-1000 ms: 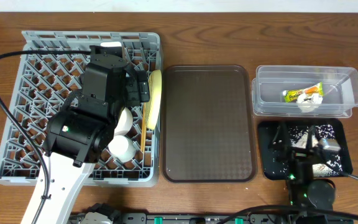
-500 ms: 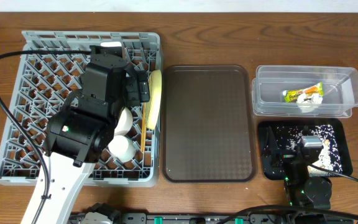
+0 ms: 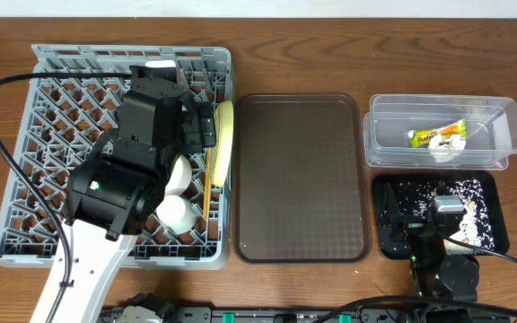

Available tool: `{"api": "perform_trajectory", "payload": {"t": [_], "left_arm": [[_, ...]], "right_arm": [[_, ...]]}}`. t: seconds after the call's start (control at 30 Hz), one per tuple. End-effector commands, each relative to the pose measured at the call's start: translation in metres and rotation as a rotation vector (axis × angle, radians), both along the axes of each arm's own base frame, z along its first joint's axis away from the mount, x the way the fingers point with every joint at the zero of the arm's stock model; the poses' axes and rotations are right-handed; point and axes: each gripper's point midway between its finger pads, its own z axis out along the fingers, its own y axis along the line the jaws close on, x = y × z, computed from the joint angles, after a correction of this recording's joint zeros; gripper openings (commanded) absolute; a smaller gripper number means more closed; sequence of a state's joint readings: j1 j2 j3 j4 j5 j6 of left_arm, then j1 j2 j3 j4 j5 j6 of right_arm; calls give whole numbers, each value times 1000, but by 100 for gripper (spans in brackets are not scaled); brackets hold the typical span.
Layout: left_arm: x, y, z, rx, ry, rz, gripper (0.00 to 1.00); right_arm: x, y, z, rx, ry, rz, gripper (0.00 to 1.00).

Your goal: Sort waste into correct bins and load items into the dishwasher

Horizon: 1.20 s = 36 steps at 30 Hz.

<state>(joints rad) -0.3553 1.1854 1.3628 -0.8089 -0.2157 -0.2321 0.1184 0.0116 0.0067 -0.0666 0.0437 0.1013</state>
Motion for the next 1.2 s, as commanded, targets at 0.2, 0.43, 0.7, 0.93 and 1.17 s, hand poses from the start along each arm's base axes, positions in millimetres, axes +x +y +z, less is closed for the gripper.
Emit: {"api": "perform_trajectory", "payload": {"t": [0.2, 0.43, 0.7, 0.93, 1.17], "left_arm": [[0, 1, -4, 6, 11, 6, 94], [-17, 11, 22, -22, -68, 16, 94], [-92, 100, 60, -48, -219, 276, 94], [-164, 122, 33, -40, -237, 375, 94], [-186, 127, -36, -55, -240, 427, 94]], "right_arm": [[-1, 3, 0, -12, -1, 14, 99], [-1, 3, 0, -12, -1, 14, 99], [-1, 3, 0, -12, -1, 14, 99], [-1, 3, 0, -12, -1, 14, 99], [-1, 3, 0, -12, -1, 14, 99]]}}
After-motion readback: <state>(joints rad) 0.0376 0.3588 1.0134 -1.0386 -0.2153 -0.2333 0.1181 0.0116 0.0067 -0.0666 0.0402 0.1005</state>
